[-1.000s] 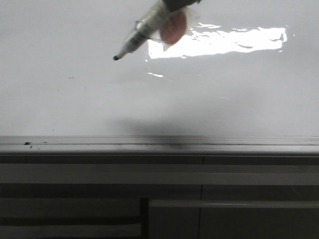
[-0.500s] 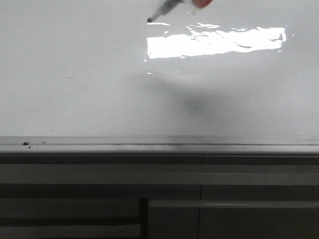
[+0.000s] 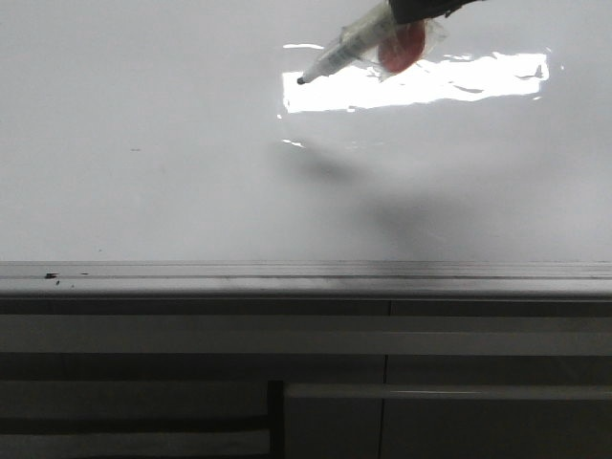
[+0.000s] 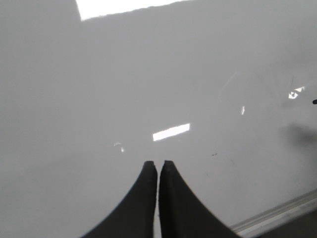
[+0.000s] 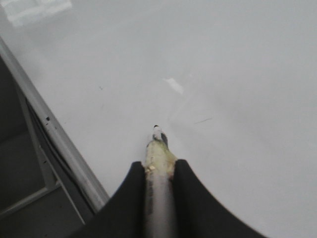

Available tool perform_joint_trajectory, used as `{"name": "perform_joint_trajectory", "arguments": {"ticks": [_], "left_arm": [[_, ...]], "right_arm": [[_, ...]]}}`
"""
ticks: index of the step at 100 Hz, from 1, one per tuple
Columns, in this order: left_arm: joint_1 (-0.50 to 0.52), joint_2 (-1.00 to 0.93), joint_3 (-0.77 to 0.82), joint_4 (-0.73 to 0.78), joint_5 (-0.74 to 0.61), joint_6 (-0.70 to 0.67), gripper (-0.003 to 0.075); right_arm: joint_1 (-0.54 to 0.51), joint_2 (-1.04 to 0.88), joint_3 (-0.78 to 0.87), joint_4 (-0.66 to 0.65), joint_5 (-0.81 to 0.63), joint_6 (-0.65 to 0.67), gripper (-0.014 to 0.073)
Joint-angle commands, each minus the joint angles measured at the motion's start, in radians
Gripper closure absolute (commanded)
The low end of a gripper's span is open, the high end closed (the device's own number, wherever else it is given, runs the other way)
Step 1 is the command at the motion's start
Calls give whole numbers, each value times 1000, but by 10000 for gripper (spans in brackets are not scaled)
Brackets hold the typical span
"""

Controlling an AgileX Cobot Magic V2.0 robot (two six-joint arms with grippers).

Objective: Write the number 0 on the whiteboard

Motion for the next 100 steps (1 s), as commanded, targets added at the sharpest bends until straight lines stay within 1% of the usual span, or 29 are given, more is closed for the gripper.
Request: {"name": "perform_joint_trajectory", "arguments": {"ticks": [1,8,16,28,59,71,90,100], "left_arm": [[0,2,-24,130,-32,-89,740],[0,2,-24,166,-26,-109,740],[0,2,-24,174,0,-116,740],[0,2,-24,176,36,-116,740],[0,2,-24,193,39,-116,740],[0,2,-24,230,39,-116,740],[0,2,-24,231,39,-116,740],[0,2,-24,231,39,-116,740]], "right_arm": [[-3,-27,-7,17,-180,0,668],[-3,-27,-7,18,-186,0,668],[-3,-19,-7,18,-194,0,668],[-3,4,-7,18,-252,0,668],[-3,76,-7,32,-339,0,668],[-3,111,-7,32,-341,0,668],[-3,160,-7,32,-349,0,668],[9,175,-7,32,-318,0,669]]}}
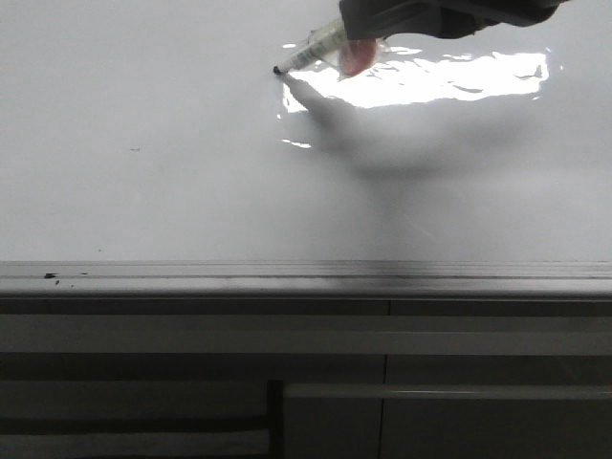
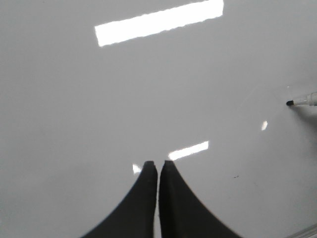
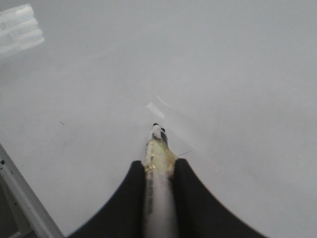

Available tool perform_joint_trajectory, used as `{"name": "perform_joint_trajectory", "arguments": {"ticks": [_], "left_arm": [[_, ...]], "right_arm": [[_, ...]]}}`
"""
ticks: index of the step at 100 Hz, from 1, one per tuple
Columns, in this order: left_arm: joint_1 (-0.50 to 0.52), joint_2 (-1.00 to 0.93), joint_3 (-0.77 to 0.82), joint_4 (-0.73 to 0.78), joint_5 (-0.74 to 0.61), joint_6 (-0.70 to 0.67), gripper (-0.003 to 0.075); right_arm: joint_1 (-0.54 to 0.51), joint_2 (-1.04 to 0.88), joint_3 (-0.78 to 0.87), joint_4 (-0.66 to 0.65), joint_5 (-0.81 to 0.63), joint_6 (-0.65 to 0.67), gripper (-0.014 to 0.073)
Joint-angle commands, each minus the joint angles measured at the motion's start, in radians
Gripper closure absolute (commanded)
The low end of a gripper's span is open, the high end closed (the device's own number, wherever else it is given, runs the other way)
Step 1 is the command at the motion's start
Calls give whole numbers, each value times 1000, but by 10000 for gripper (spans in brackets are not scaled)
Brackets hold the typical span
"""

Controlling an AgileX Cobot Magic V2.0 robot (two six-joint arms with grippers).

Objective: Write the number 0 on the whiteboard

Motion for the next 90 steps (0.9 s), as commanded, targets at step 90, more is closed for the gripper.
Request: {"name": "perform_joint_trajectory", "arguments": {"ticks": [90], "left_arm": [[0,2,-26,52,5,-11,740]], "right_arm": [[-80,-56,-27,22,283,0,669]]}}
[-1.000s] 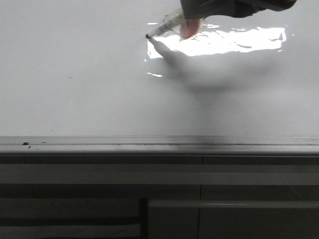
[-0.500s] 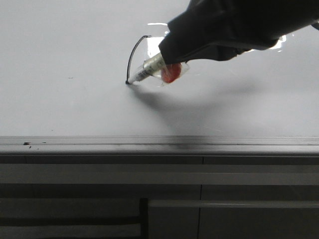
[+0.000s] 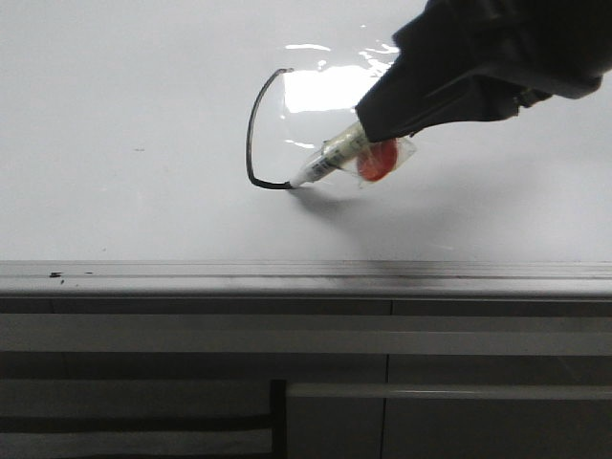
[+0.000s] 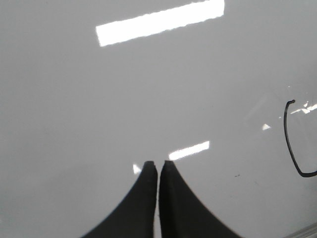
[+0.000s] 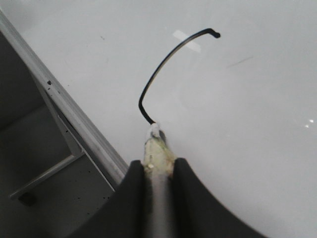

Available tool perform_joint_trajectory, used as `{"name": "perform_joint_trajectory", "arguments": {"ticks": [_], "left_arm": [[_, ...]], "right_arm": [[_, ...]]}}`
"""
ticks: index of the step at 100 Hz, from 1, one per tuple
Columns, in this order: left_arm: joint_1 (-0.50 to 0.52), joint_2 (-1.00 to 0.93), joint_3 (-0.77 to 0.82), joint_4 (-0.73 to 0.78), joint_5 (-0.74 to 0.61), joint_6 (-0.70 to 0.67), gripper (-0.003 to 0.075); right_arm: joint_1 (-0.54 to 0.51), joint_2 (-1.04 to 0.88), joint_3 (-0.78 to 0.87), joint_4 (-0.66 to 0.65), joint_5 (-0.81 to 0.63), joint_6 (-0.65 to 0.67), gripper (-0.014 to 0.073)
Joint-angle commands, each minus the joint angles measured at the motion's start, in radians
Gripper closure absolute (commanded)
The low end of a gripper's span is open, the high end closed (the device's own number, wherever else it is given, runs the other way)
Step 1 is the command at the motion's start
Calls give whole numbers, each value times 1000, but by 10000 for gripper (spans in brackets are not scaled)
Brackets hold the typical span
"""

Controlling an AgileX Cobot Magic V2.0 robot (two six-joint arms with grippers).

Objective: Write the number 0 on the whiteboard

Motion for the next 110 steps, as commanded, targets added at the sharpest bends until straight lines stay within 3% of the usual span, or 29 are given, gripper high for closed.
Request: {"name": "perform_joint_trajectory", "arguments": {"ticks": [1,110], "left_arm": [[0,2,-26,51,5,-9,740],[0,2,-26,51,-3,-9,740]], "right_arm": [[-48,-22,-16,-34,-52,-3,669],[-60,11,-226,-106,-51,-13,669]]}}
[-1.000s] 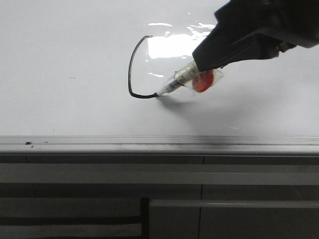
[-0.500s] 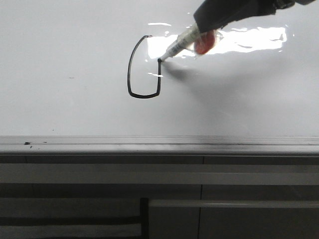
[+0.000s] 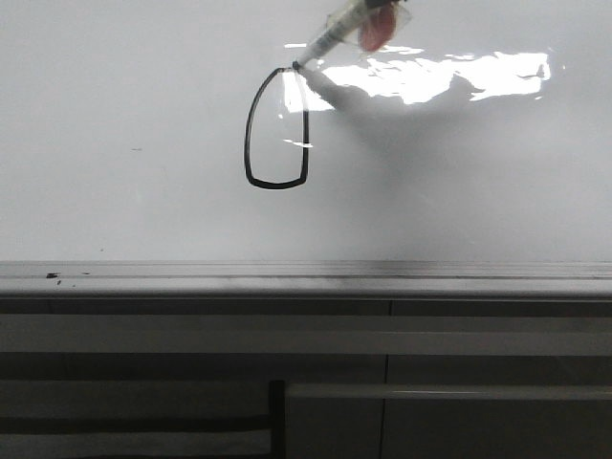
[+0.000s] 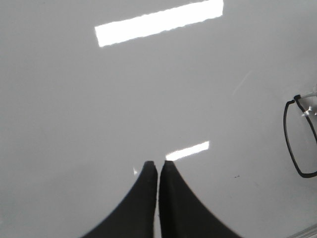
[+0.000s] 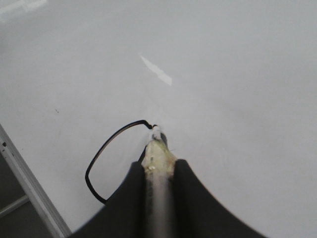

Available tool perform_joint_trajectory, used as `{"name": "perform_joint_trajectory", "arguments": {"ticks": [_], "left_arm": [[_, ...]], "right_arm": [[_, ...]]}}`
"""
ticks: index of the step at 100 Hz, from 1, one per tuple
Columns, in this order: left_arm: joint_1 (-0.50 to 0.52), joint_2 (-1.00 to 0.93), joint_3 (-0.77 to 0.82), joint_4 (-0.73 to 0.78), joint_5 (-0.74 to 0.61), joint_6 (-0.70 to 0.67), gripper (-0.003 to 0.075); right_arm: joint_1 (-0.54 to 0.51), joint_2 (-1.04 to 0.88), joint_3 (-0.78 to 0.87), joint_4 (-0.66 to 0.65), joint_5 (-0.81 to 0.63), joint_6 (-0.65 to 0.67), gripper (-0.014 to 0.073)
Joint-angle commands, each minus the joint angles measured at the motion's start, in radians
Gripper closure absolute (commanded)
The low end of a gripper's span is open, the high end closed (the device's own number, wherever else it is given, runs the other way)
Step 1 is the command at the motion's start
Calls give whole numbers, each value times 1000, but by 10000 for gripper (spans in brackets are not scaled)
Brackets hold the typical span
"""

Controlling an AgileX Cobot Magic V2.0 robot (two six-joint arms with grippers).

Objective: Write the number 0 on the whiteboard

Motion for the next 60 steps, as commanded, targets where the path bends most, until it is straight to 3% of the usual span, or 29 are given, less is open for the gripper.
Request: {"name": "perform_joint_trajectory", "arguments": {"ticks": [1,24,38,48,60], "left_arm": [[0,2,-26,49,-1,-9,740],[0,2,-26,55,-30,-9,739],[0,4,-26,112,-208,-9,725],[0,25,-26,129,-334,9,638],[0,70,-26,129,-417,81,427]], "right_arm": [[-11,-16,-40,-11,-71,-14,669],[48,-71,-40,-13,-53,-46,669],[99,-101,-40,-13,71,-49,669],[123,-101,-40,-13,191,-49,669],[148,-101,-40,-13,273,-49,669]]}}
